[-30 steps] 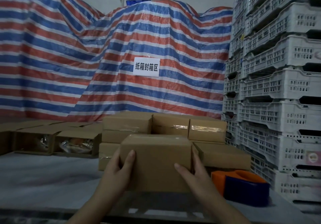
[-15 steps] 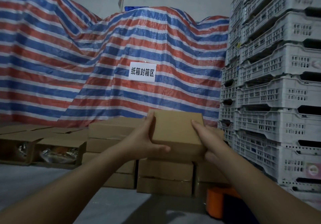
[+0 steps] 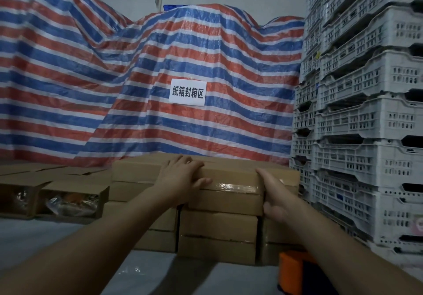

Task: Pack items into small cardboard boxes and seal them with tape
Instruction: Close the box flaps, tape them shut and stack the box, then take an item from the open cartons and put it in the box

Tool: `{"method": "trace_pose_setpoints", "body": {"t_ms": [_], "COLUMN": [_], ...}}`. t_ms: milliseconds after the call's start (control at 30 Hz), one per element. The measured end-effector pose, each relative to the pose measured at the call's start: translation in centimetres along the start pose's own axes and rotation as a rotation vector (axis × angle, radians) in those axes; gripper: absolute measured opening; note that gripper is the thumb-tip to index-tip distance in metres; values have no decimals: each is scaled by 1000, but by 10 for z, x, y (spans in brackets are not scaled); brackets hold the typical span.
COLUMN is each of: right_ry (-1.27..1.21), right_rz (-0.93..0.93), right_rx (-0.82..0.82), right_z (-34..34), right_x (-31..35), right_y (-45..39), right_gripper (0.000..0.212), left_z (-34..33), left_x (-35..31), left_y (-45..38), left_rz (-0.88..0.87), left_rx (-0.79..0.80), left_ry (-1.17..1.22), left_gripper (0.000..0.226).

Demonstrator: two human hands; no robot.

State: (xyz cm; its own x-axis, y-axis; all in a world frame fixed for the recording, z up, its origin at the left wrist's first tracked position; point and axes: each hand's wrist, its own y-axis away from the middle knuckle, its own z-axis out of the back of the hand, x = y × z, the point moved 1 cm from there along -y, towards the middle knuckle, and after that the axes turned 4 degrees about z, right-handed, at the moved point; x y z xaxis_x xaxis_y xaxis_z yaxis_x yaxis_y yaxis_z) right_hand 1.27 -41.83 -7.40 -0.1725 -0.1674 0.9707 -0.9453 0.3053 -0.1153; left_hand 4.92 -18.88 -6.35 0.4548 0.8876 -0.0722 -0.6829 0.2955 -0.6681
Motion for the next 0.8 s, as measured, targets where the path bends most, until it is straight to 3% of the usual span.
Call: {"method": "trace_pose_setpoints", "body": {"t_ms": [233,333,433,500,633,800], "right_ry": [67,269,536,628,759,774], "right_rz": [36,83,336,539,813,1002], "right_rx": [-6,-73,-324,-394,-273,-30], "right_z": [-10,-15,-17,-25,-69,-161], "right_x": [-5,-3,7,17,35,40], "right_y": [-5,-1,11,21,42,54], "right_gripper": [60,71,52,41,40,9], "left_z": [-5,-1,15,29,51,64], "left_x": [-2,-4,6,21,67,129], "left_y": [1,9,23,33,50,72], "left_rz": [128,102,34,6,82,135], "left_rx": [-126,-193,-327,-399,-405,-436], "left_ry": [4,25,84,60,86,152], "left_gripper": [47,47,33,17,36,57]}}
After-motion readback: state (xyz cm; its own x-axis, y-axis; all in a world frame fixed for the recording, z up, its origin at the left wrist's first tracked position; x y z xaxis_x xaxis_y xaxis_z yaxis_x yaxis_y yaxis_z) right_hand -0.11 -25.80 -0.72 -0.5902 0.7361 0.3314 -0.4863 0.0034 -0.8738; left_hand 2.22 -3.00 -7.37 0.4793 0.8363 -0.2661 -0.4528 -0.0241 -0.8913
